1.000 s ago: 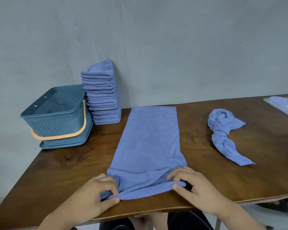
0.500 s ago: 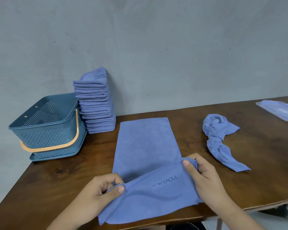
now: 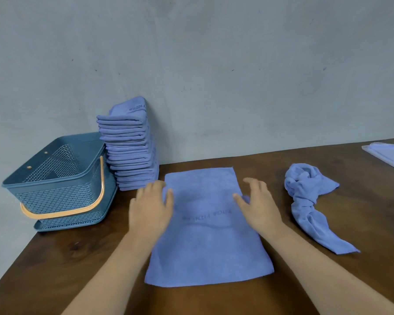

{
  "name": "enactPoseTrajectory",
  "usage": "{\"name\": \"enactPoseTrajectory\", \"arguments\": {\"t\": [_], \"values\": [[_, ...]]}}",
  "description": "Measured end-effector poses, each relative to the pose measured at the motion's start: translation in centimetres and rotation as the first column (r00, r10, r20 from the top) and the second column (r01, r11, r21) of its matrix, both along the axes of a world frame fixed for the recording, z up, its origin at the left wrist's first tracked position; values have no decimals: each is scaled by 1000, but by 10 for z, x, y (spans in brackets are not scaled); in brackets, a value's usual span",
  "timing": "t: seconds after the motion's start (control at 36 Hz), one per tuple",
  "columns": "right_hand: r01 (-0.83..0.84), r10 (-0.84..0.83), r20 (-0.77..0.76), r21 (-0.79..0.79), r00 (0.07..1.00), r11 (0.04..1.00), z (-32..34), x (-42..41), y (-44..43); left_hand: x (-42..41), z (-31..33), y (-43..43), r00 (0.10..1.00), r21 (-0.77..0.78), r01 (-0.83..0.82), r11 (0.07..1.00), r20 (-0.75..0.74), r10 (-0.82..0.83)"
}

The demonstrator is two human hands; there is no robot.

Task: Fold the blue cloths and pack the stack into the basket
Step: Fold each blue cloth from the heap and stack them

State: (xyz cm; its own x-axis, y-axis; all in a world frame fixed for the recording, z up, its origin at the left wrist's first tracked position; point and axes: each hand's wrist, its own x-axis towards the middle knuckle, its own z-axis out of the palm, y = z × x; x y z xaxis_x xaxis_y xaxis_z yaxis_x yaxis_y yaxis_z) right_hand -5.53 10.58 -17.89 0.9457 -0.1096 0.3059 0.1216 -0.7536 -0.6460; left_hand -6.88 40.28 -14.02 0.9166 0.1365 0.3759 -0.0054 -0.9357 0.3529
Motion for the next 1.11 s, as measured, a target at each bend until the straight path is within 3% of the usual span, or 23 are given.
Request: {"name": "enactPoseTrajectory", "arguments": {"t": [0.06,0.11,0.22,0.31,0.75,0.83,0.89,0.97,1.03,1.11], "values": [[-65,75,39,-207,996,976,-9,5,6,-6,-15,-21,990,123,141,982,10,-144],[-195,212,20,-311,977,930,-19,3,14,-11,-34,-35,953,214,303,929,-93,-289],[-394,337,-203,-487,919,780,-40,-12,26,-18,-67,-36,857,199,461,865,-353,-376],[-476,346,-344,-448,873,756,-45,-21,23,-26,-79,-32,821,134,464,876,-436,-368],[-575,397,-427,-482,813,661,-42,-98,-1,-121,-79,-52,797,125,441,889,-511,-323],[-562,414,-387,-460,824,687,-35,-96,-4,-114,-73,-45,789,86,453,887,-503,-354],[-469,380,-279,-447,882,762,-31,-84,-8,-99,-65,-36,836,114,436,892,-419,-355],[-239,181,-169,-451,969,860,-28,-60,-22,-68,-55,-18,908,145,340,929,-307,-284],[-140,53,-208,-429,977,893,-25,-44,-32,-46,-50,-2,919,139,270,953,-332,-212],[-165,37,-355,-337,934,927,-12,-31,-40,-24,-46,16,879,99,267,959,-432,-200]]}}
